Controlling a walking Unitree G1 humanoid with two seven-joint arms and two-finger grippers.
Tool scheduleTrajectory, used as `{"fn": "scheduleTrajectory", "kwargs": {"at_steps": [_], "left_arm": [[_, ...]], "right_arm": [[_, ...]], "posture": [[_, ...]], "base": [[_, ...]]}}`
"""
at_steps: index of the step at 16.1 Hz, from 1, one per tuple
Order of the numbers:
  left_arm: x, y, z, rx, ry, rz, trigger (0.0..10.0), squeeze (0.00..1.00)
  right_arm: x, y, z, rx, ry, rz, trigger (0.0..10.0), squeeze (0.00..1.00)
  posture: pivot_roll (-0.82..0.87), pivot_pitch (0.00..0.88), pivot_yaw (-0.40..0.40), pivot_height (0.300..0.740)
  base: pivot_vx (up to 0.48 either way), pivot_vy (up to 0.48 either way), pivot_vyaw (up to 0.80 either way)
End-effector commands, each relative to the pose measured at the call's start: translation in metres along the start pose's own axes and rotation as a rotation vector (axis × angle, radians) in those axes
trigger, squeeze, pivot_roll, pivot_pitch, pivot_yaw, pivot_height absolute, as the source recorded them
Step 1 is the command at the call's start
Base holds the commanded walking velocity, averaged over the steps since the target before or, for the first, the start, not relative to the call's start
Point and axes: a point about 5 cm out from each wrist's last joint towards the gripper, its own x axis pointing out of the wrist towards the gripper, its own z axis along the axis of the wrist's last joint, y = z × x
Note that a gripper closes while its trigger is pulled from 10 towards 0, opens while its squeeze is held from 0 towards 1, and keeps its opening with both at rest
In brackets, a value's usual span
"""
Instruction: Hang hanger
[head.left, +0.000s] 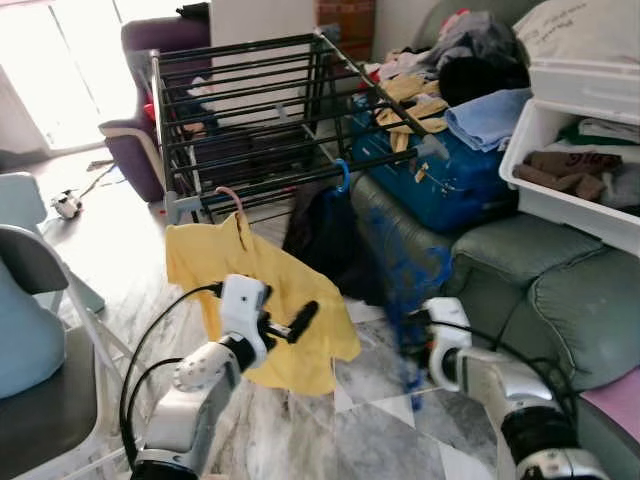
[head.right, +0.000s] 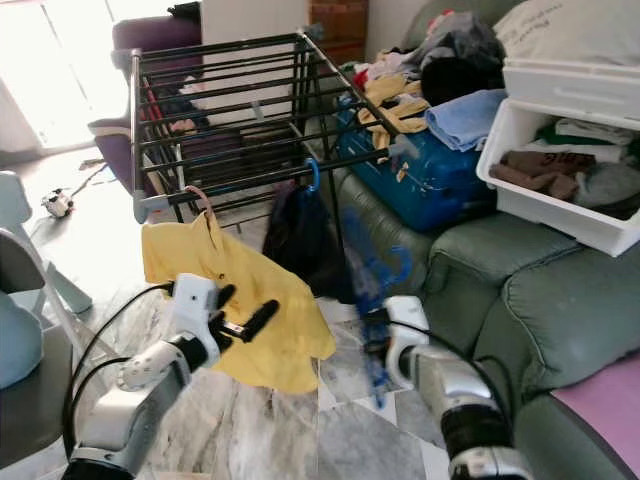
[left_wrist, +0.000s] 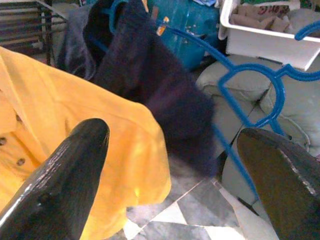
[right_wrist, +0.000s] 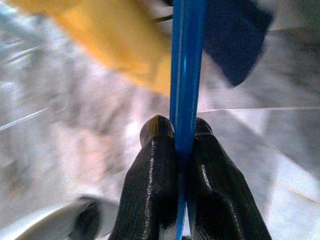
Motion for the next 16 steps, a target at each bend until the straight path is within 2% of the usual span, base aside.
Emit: {"fn": "scheduleTrajectory", "kwargs": {"at_steps": [1, 3, 4, 9, 11, 16], "left_arm": [[0.001, 0.0, 0.004, 0.014, -0.006, -0.006, 10.0, 0.0], [0.0, 0.001, 0.005, 0.011, -0.014, -0.002, 10.0, 0.0], [0.0, 0.001, 0.006, 0.008, -0.017, 0.0, 10.0, 0.0], [0.001, 0.001, 0.006, 0.012, -0.021, -0.005, 10.0, 0.0], [0.001, -0.001, 0.005, 0.013, -0.015, -0.024, 10.0, 0.0], [0.002, 0.0, 0.005, 0.011, -0.012, -0.023, 10.0, 0.0]], "right_arm": [[-0.003, 0.005, 0.007, -0.022, -0.018, 0.038, 10.0, 0.0], [-0.004, 0.013, 0.005, -0.053, -0.006, 0.084, 10.0, 0.0], [-0.004, 0.009, 0.006, -0.058, -0.012, 0.051, 10.0, 0.0], [-0.017, -0.031, 0.023, -0.092, -0.123, -0.259, 10.0, 0.0], [-0.019, -0.036, 0.026, -0.09, -0.122, -0.278, 10.0, 0.0], [-0.016, -0.036, 0.026, -0.101, -0.116, -0.272, 10.0, 0.0]], "posture": [[-0.13, 0.0, 0.061, 0.74], [-0.13, 0.0, 0.061, 0.74], [-0.13, 0.0, 0.061, 0.74], [-0.14, 0.0, 0.065, 0.74], [-0.14, 0.0, 0.068, 0.74], [-0.14, 0.0, 0.069, 0.74]], "base": [[0.0, 0.0, 0.0], [0.0, 0.0, 0.0], [0.0, 0.0, 0.0], [0.0, 0.0, 0.0], [0.381, 0.0, 0.0], [0.418, 0.0, 0.0]]}}
